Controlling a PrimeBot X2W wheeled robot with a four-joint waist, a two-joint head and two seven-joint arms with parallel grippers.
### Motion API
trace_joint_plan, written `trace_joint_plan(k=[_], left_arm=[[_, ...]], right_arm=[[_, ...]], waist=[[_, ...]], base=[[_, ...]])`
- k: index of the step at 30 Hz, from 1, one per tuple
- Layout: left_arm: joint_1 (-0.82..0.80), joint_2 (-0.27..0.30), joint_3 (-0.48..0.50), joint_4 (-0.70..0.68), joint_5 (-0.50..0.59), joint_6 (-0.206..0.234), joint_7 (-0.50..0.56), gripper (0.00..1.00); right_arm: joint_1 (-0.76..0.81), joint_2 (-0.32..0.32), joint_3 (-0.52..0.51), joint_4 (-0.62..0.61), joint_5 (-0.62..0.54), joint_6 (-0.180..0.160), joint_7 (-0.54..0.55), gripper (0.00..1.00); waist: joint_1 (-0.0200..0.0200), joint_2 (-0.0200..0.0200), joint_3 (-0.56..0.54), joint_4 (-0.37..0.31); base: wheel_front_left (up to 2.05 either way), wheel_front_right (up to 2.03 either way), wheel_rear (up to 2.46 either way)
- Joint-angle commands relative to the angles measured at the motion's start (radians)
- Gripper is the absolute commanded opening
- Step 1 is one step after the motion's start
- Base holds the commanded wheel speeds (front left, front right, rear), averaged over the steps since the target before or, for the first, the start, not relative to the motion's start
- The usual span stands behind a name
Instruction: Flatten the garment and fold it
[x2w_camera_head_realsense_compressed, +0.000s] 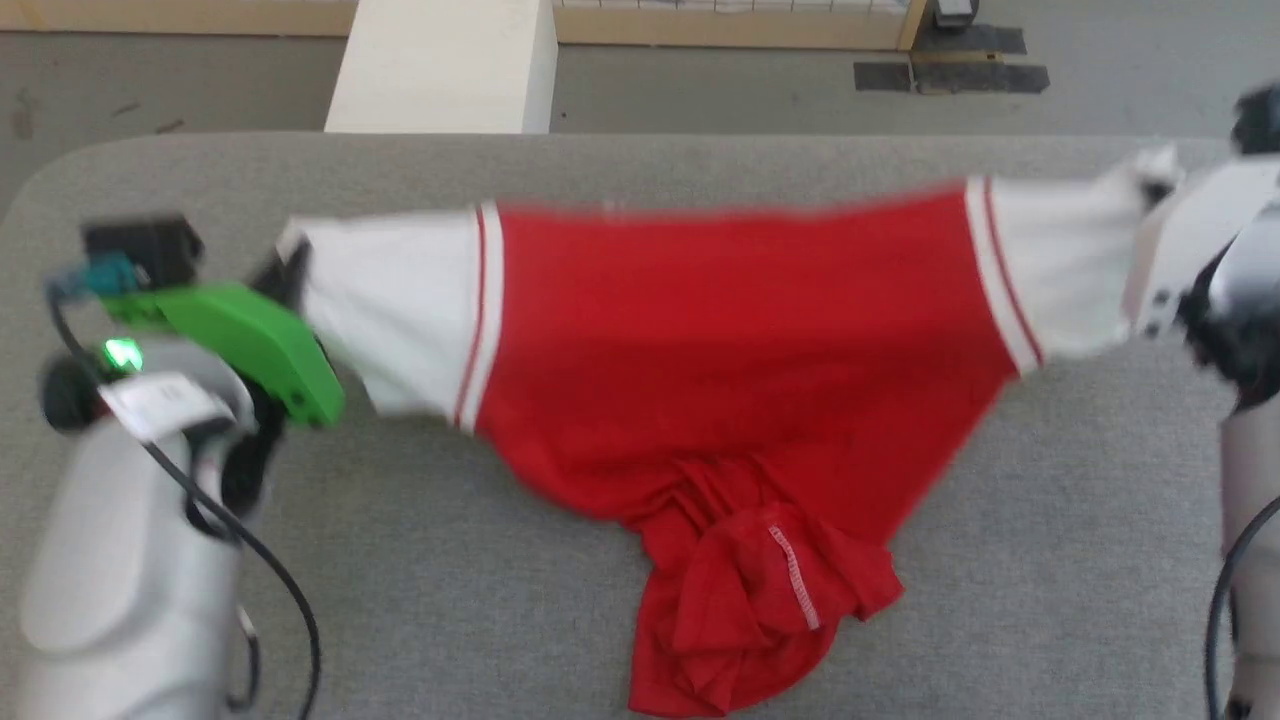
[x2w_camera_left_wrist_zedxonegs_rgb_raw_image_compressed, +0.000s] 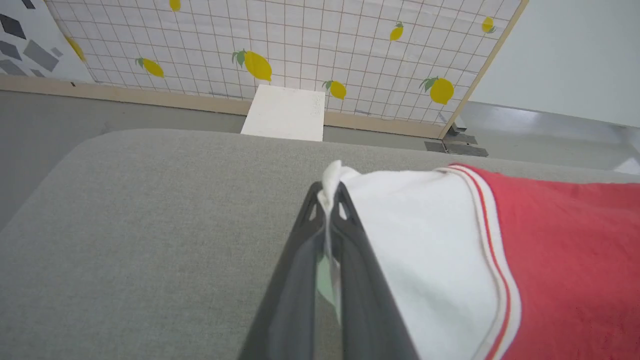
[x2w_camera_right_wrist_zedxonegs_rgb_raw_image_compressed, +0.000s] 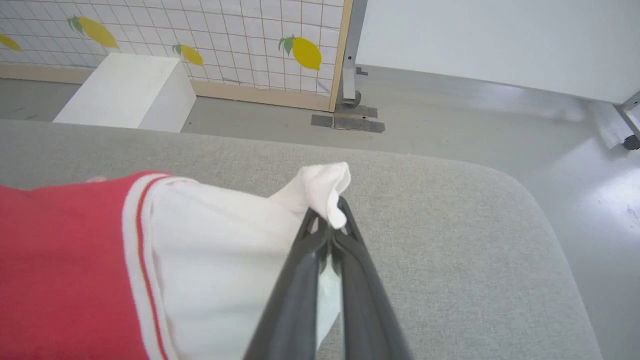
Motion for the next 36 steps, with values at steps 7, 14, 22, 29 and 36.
trace_joint_plan(k=[7, 14, 22, 29, 36], left_arm=[[-0.275, 0.07, 0.044, -0.013, 0.052, 0.027, -0.03, 0.0], [-0.542, 0.099, 0.095, 0.04, 0.092, 0.083, -0.136, 0.0], [-0.77, 0.094, 0.141, 0.102, 0.099, 0.116, -0.314, 0.0], [-0.792, 0.085, 0.126, 0.165, 0.095, 0.083, -0.397, 0.0], [-0.586, 0.067, 0.061, 0.272, 0.085, 0.005, -0.382, 0.0]], right_arm=[[-0.25, -0.054, 0.042, -0.044, -0.002, -0.002, -0.015, 0.0], [-0.509, -0.074, 0.06, -0.012, -0.042, -0.002, -0.101, 0.0], [-0.743, -0.046, 0.035, 0.031, -0.108, -0.002, -0.276, 0.0], [-0.802, -0.024, 0.053, 0.094, -0.136, -0.002, -0.404, 0.0], [-0.599, -0.033, 0.095, 0.198, -0.05, -0.002, -0.434, 0.0]], waist=[[0.0, 0.0, 0.129, -0.038], [0.0, 0.0, 0.228, -0.049], [0.0, 0.0, 0.276, -0.041], [0.0, 0.0, 0.273, -0.026], [0.0, 0.0, 0.222, -0.017]], base=[[0.0, 0.0, 0.0], [0.0, 0.0, 0.0], [0.0, 0.0, 0.0], [0.0, 0.0, 0.0], [0.0, 0.0, 0.0]])
